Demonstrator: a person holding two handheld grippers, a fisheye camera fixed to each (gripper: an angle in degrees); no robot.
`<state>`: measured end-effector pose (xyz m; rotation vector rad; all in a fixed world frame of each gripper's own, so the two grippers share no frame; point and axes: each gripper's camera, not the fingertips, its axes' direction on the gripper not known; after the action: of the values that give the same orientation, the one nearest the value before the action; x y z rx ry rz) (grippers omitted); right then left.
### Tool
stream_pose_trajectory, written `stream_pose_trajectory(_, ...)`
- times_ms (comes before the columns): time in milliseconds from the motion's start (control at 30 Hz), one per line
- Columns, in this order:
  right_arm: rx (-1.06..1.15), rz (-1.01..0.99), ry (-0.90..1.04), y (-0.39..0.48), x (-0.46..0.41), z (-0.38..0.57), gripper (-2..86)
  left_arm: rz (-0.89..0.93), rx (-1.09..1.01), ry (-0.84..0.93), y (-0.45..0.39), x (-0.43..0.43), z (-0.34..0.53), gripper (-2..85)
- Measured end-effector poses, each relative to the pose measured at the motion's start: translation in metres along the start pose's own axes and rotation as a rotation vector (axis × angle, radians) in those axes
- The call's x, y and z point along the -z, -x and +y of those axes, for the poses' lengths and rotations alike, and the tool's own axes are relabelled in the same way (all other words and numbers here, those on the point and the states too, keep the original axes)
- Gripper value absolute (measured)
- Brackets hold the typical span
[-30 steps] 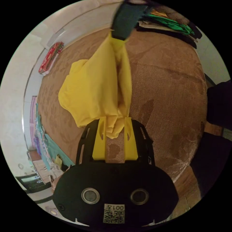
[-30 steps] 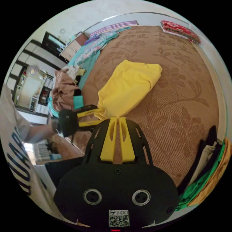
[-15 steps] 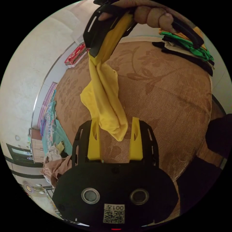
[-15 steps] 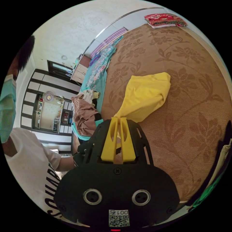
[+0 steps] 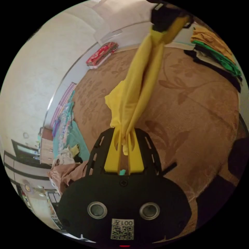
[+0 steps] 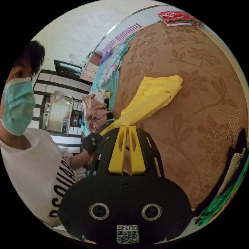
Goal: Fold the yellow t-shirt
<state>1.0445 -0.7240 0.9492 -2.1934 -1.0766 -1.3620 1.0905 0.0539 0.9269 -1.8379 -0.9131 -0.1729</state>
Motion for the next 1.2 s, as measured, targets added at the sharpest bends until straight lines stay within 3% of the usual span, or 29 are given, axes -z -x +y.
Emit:
stream_pose_trajectory(100, -0.014, 0.06, 0.059, -0.02, 0.016, 0.019, 0.8, 0.177, -0.022, -0.016, 0.023, 0.017, -0.007, 3.1)
stream_pose_trajectory(200, -0.059, -0.056, -0.071, -0.055, 0.042, 0.016, 0.6, 0.306, 0.068, -0.047, 0.067, 0.016, -0.035, 2.9)
stream_pose_trajectory(267, -0.007, -0.129, -0.227, -0.073, 0.078, -0.022, 0.5, 0.296, 0.096, -0.119, 0.106, 0.016, -0.069, 2.6)
stream_pose_trajectory(367, 0.159, -0.083, -0.372, -0.061, 0.143, -0.083, 0.5, 0.284, 0.129, -0.228, 0.184, 0.029, -0.143, 2.1)
stream_pose_trajectory(533, 0.355, 0.024, -0.475, -0.011, 0.239, -0.108, 0.6, 0.211, 0.151, -0.345, 0.248, 0.097, -0.214, 1.2)
stream_pose_trajectory(800, 0.401, 0.162, -0.308, -0.031, 0.247, -0.025, 0.7, 0.173, 0.151, -0.235, 0.157, 0.105, -0.194, 0.8)
stream_pose_trajectory(1033, 0.381, 0.483, 0.11, -0.069, 0.157, 0.127, 0.7, 0.376, 0.047, 0.137, 0.002, 0.08, -0.128, 1.2)
stream_pose_trajectory(1200, 0.51, 0.566, 0.268, -0.05, 0.16, 0.202, 0.8, 0.442, 0.025, 0.206, -0.033, 0.122, -0.117, 1.4)
